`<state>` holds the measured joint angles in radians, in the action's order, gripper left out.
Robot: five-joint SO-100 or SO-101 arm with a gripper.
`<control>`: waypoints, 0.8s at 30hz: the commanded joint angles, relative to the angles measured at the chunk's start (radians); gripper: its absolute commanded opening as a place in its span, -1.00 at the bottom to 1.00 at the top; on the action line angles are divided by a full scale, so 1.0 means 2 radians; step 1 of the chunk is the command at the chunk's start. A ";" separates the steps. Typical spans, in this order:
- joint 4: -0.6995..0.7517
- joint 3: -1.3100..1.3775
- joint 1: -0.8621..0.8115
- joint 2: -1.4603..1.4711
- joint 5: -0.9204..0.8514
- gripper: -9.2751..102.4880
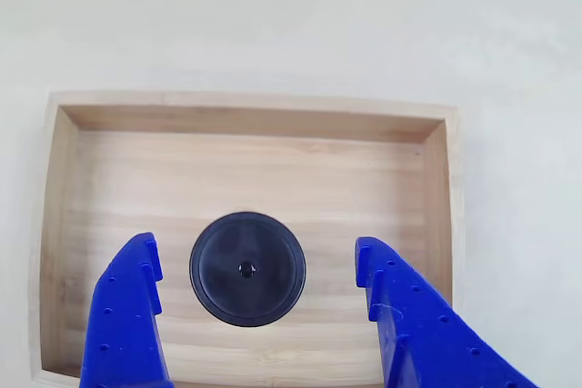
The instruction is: Place the black cylinder in the wooden box then return to rest.
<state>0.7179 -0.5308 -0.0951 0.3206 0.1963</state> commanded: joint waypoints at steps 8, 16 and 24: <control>0.037 -0.109 0.000 0.260 -0.044 -0.30; 0.086 -0.229 -0.002 0.453 -0.109 -0.33; 0.131 -0.327 0.000 0.578 -0.133 -0.45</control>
<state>0.9373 -1.1689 -0.0905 1.3622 -0.0430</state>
